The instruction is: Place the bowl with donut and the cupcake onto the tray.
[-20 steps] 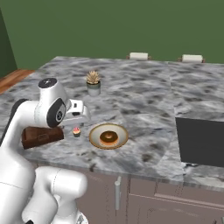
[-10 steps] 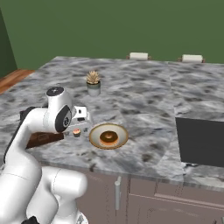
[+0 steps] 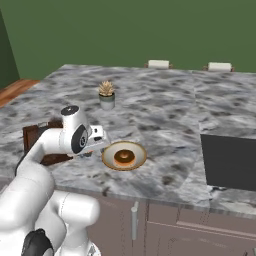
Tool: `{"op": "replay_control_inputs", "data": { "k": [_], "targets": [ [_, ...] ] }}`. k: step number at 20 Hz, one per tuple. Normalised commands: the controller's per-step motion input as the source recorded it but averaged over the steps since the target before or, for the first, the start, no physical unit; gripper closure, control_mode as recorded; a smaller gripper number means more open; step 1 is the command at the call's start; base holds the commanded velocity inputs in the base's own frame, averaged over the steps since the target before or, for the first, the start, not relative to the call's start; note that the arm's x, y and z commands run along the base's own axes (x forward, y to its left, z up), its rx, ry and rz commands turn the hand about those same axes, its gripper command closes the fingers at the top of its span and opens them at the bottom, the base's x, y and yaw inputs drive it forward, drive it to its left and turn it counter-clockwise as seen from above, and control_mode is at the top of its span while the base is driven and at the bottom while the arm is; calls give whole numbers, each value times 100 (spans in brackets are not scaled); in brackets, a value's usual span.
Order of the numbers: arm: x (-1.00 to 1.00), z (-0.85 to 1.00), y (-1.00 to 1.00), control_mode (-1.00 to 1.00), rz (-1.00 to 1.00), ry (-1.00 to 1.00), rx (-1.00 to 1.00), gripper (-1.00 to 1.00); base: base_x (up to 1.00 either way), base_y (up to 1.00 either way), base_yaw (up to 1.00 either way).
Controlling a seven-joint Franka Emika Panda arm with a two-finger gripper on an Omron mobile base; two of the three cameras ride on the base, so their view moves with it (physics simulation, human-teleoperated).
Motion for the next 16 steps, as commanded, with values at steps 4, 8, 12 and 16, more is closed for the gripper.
{"op": "replay_control_inputs", "data": {
  "k": [4,8,12,16],
  "targets": [
    [39,-28,-8,-100,4,0,1,-100,0,0,0],
    [39,-32,-1,-100,3,0,1,-100,0,0,0],
    [36,-34,0,-100,3,0,0,-100,0,0,0],
    [32,-35,0,-100,4,0,0,-100,0,0,0]
  ]
}}
